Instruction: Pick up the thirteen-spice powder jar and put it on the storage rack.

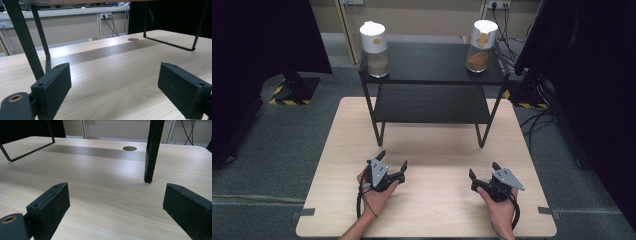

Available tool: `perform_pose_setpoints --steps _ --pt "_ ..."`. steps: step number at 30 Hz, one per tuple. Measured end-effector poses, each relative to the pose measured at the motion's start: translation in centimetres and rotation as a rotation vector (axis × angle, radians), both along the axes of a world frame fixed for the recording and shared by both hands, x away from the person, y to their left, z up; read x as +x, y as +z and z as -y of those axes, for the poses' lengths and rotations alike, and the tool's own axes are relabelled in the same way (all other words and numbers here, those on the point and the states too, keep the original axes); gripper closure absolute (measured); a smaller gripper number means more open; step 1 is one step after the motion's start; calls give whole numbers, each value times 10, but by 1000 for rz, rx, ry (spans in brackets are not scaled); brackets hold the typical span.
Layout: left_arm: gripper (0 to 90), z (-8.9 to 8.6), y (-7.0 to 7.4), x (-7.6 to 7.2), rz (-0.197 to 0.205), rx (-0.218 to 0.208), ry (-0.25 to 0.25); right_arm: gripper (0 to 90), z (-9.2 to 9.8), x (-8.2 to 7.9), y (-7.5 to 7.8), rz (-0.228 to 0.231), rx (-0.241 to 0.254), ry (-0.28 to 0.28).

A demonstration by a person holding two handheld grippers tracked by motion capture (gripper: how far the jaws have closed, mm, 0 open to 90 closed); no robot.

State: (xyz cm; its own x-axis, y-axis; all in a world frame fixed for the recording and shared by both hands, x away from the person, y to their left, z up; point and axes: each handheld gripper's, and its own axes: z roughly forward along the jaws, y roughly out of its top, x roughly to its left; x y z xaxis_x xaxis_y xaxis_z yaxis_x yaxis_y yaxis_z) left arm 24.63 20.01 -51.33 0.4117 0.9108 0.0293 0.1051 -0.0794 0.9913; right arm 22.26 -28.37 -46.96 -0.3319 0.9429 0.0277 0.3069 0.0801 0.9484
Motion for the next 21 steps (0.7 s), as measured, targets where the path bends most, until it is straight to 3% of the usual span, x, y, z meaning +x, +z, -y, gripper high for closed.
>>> perform_pose_setpoints --steps 8,21 --pt "114 0 0 0 1 0 0 72 1 -1 -7 -16 12 -9" --pt "114 -1 0 0 -3 -1 -1 71 4 -4 -10 4 26 -6"
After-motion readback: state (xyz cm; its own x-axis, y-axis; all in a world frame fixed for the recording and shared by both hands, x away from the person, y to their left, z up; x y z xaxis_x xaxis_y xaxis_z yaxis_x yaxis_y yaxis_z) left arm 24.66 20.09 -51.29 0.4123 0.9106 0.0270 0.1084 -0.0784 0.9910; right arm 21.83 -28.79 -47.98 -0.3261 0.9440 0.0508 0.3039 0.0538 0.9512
